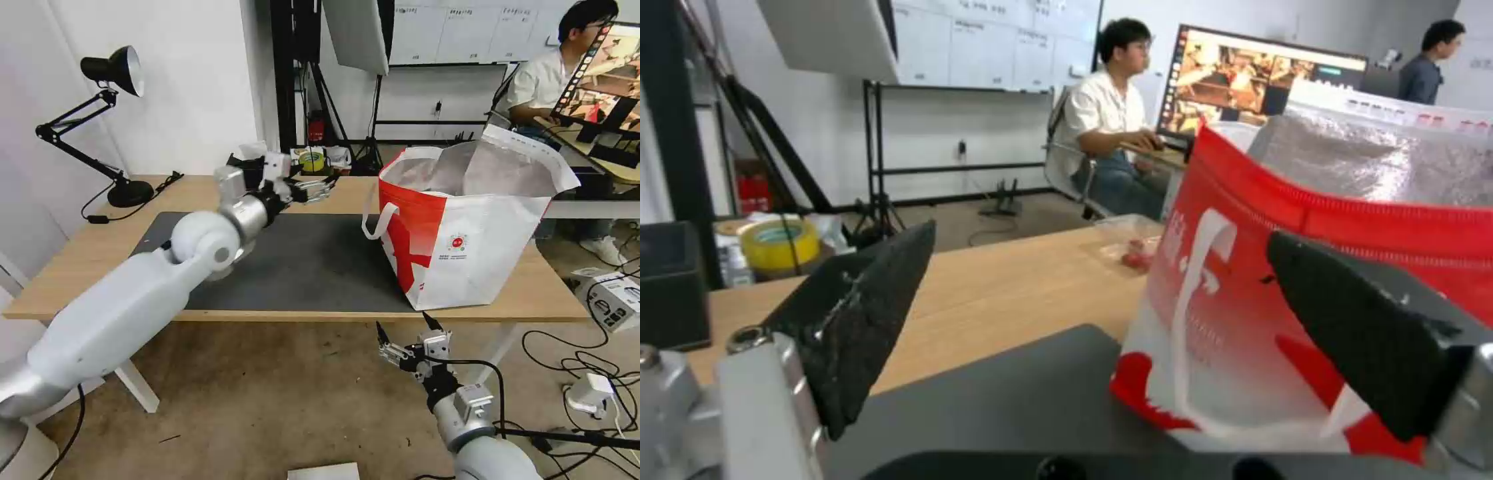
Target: Pick up the trash from the table and place it into the takeout bag.
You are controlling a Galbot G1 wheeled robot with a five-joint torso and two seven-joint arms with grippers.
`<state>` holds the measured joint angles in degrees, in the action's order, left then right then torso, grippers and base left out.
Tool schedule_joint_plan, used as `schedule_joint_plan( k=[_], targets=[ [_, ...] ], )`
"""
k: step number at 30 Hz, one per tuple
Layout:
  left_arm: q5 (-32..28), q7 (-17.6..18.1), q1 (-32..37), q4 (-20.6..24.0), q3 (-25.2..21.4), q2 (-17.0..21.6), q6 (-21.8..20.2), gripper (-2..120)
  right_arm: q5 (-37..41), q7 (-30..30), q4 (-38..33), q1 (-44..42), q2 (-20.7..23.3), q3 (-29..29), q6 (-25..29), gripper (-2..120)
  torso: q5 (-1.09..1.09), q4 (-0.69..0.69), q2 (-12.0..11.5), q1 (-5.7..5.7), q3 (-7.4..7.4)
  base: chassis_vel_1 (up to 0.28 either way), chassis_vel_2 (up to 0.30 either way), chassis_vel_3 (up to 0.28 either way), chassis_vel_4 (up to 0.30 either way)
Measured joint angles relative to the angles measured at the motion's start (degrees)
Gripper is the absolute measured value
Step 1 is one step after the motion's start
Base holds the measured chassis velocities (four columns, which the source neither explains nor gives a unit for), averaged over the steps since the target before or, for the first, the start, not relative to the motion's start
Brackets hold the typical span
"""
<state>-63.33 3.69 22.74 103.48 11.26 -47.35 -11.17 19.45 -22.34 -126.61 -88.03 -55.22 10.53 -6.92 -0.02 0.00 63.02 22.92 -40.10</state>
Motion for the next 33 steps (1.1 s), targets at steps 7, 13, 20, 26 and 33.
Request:
schedule_joint_plan(
  k=[7,13,20,26,33],
  targets=[
    [5.3,-4.0,10.3,2.9,-8.3,1.0,1.5,100,0.0,0.0,0.0,0.0,0.0,0.0,0.0,100,0.01,0.00,0.0,0.00,0.00,0.000,0.000,0.000,0.000],
    [8.3,-5.6,19.8,6.2,-15.7,1.9,2.7,100,0.0,0.0,0.0,0.0,0.0,0.0,0.0,100,0.01,0.01,0.0,0.00,0.00,0.000,0.000,0.000,0.000],
    [10.5,-7.1,29.2,7.8,-20.6,3.1,6.5,100,0.0,0.0,0.0,0.0,0.0,0.0,0.0,100,0.01,0.00,0.0,0.00,0.00,0.000,0.000,0.000,0.000],
    [13.2,-8.9,36.3,8.9,-25.5,2.4,9.1,100,0.0,0.0,0.0,0.0,0.0,0.0,0.0,100,0.01,0.00,0.0,0.00,0.00,0.000,0.000,0.000,0.000],
    [14.8,-9.2,43.5,9.6,-32.0,1.6,11.4,100,0.0,0.0,0.0,0.0,0.0,0.0,0.0,100,0.02,0.00,0.0,0.00,0.00,0.000,0.000,0.000,0.000]
  ],
)
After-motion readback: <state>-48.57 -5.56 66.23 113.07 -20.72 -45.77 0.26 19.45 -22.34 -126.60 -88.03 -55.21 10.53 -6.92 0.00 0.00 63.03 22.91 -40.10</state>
